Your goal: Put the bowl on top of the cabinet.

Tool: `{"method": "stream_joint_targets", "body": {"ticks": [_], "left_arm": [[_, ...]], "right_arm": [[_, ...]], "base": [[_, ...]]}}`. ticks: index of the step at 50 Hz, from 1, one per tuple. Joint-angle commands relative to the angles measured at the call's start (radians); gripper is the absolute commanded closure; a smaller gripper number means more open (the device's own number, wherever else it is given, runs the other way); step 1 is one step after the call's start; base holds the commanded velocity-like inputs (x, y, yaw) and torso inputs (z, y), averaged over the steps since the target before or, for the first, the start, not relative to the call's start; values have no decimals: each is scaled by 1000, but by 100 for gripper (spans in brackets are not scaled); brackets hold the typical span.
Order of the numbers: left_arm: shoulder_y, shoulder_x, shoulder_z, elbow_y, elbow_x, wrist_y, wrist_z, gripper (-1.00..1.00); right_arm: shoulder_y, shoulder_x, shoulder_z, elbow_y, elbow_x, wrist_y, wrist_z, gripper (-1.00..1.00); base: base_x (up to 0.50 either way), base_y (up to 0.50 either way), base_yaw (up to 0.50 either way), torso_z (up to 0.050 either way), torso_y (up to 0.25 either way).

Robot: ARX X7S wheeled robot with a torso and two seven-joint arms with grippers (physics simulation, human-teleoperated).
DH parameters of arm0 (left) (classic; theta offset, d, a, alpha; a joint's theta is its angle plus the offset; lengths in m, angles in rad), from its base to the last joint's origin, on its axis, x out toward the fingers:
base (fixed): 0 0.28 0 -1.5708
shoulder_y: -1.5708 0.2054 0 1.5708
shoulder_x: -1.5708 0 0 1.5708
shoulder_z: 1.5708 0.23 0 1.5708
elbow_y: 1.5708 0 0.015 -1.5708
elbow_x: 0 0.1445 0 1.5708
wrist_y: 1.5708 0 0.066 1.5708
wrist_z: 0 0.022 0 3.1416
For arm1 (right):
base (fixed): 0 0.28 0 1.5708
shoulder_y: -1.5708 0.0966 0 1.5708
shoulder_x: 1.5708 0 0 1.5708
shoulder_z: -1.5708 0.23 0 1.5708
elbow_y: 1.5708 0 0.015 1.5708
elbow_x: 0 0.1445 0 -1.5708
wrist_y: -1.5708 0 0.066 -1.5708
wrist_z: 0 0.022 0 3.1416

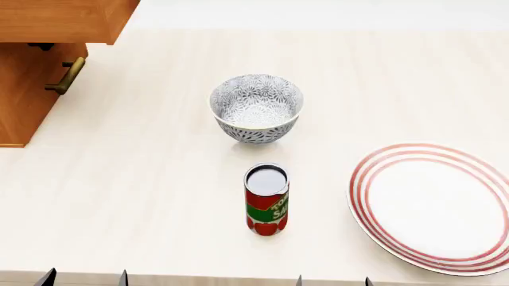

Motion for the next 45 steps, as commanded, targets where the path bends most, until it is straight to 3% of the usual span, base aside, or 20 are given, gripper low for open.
{"method": "stream_joint_targets", "body": {"ticks": [1,18,22,24,26,27,45], "left_arm": [[1,-16,18,1,-17,0,-17,-100],[-2,-56,63,-1,-61,18,-70,-100],[-11,-70,95,-1,12,-54,-112,-100],[-14,-71,95,-9,12,0,-123,-100],[-1,-67,68,9,-119,2,-53,-100],[-2,-74,85,8,-63,1,-83,-100],[-3,-94,112,-4,-86,21,-99,-100]], "right_arm": [[0,14,-17,0,20,3,22,-100],[8,59,-75,2,59,18,61,-100],[7,65,-82,1,64,18,68,-100],[8,68,-84,3,68,15,71,-100],[9,70,-88,5,70,14,74,-100],[7,71,-88,-1,73,17,76,-100],[12,96,-124,4,68,19,105,-100]], "base": [[0,0,0,0,0],[0,0,0,0,0],[0,0,0,0,0],[0,0,0,0,0],[0,0,0,0,0],[0,0,0,0,0],[0,5,0,0,0]]}}
